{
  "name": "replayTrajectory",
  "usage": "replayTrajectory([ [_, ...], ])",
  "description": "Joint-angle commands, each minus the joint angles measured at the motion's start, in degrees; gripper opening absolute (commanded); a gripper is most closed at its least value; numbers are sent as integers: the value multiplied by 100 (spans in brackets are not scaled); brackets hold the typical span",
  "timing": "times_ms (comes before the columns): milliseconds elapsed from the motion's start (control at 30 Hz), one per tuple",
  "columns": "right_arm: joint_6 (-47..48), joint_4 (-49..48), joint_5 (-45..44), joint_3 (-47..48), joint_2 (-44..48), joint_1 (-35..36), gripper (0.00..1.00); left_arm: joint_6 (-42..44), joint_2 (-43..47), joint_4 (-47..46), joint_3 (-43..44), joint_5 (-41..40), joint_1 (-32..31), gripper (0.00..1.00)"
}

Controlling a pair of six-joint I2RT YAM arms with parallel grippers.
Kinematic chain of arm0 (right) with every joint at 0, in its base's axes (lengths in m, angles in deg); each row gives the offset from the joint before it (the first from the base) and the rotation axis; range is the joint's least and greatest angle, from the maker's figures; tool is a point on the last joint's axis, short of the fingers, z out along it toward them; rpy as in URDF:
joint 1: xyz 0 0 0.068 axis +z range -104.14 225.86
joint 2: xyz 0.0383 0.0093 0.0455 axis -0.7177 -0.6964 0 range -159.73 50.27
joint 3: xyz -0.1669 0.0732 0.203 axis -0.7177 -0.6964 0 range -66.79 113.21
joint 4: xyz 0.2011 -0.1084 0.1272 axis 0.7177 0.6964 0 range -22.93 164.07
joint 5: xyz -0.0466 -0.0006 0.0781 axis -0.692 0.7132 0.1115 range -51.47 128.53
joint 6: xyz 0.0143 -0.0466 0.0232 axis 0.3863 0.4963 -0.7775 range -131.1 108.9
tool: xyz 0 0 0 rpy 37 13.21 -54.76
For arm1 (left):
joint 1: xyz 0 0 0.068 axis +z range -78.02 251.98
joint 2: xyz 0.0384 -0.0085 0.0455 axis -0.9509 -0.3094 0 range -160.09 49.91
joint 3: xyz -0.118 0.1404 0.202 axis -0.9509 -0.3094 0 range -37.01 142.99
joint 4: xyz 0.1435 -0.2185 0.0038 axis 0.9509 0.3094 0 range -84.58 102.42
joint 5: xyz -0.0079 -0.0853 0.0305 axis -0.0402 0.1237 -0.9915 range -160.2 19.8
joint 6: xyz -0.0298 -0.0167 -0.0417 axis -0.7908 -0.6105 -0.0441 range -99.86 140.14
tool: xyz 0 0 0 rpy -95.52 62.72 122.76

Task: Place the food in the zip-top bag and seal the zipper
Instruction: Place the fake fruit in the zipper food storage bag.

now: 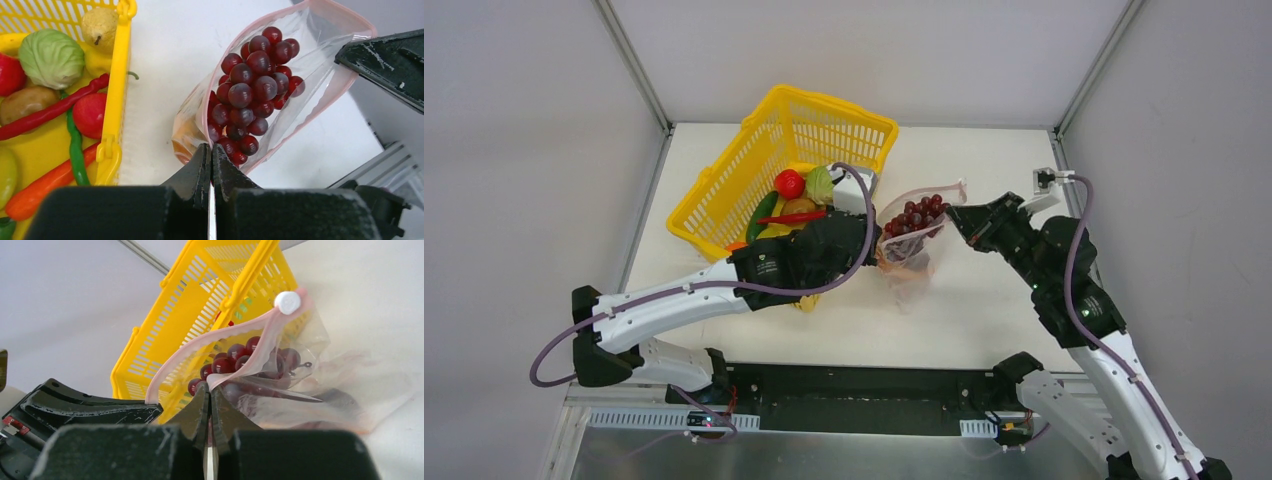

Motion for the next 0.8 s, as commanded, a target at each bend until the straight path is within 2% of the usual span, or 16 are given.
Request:
replayTrajectory([
  [0,517,191,-963,842,-169,-26,0,-241,432,-638,-244,-316,-99,0],
  [67,663,557,-1255,1049,-344,-31,0,-308,400,-822,-280,-36,-138,0],
  [133,711,609,-1109,1122,-446,-27,0,-372,286,-821,-186,189,-194,0],
  [233,727,847,-969,1391,-639,-24,0,-247,219,-968,-185,90,-435,0],
  [300,934,706,-566,1498,-625,-30,0,-175,172,-1049,-190,260,-504,0],
  [400,1094,303,127,1455,-496,-27,0,26,404,-1340,-525,-366,-728,0],
  [533,1019,563,-227,1689,-768,-27,0,-187,793,-1621,-1050,-924,-737,0],
  [700,1213,985,-472,2096,-1200,-35,0,-200,875,-2051,-1363,-463,-791,0],
  [767,1503,988,156,2173,-1291,-36,0,-133,726,-2018,-1324,-152,-798,0],
])
